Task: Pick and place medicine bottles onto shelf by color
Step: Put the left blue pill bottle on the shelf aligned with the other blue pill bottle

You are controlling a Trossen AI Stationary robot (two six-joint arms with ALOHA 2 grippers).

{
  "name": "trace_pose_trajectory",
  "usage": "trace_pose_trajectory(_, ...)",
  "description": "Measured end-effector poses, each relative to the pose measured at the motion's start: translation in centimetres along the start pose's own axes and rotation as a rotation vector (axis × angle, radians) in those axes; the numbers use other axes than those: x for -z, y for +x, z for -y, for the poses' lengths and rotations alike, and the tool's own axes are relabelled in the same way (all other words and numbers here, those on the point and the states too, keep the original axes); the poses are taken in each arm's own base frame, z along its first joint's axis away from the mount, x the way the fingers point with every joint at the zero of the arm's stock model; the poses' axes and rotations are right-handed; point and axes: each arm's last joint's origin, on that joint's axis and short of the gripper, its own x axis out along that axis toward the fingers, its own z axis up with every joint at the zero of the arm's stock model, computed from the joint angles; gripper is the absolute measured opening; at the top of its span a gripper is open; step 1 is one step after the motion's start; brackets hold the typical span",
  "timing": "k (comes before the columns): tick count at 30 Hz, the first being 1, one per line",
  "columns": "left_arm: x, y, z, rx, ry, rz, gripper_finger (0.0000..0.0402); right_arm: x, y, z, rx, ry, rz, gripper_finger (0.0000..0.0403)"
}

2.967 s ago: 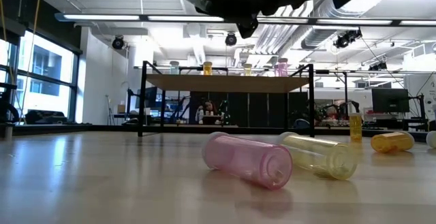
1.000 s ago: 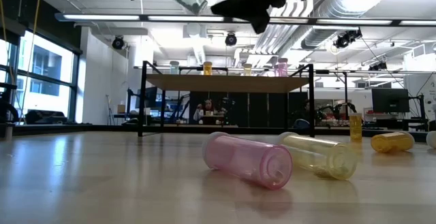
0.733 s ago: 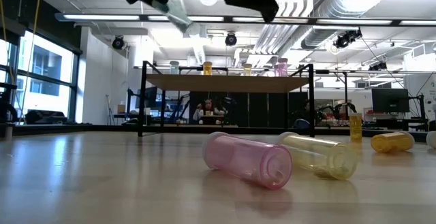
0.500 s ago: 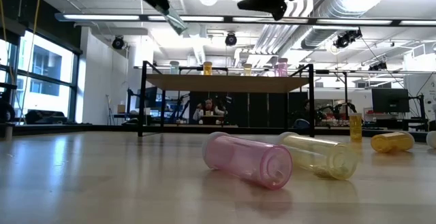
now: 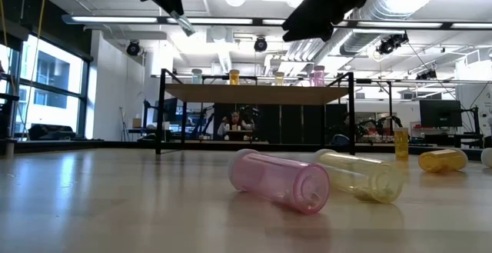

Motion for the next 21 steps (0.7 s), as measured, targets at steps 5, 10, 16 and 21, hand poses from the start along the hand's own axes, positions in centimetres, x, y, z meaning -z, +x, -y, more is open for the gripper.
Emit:
trace_pose_trajectory(5, -0.8, -0.8, -2.1, -0.038, 0.007, -0.025, 0.0115, 0.1, 0.0, 0.2, 0.012, -0.016, -0.008, 0.0199)
trace_pose_trajectory(10, -1.8, -0.1, -2.8, -0.051, 0.022, -0.118, 0.0115, 0.1, 0.0, 0.8, 0.062, -0.004, -0.014, 0.0199)
trace_pose_trajectory(16, -3.2, 1.8, -2.5, -0.039, 0.036, -0.216, 0.0115, 0.4, 0.0, 1.1, 0.077, 0.02, -0.038, 0.0199)
trace_pose_trajectory(21, -3.9, 3.5, -2.1, -0.032, 0.05, -0.263, 0.0115, 0.5, 0.0, 1.1, 0.077, 0.027, -0.053, 0.0199)
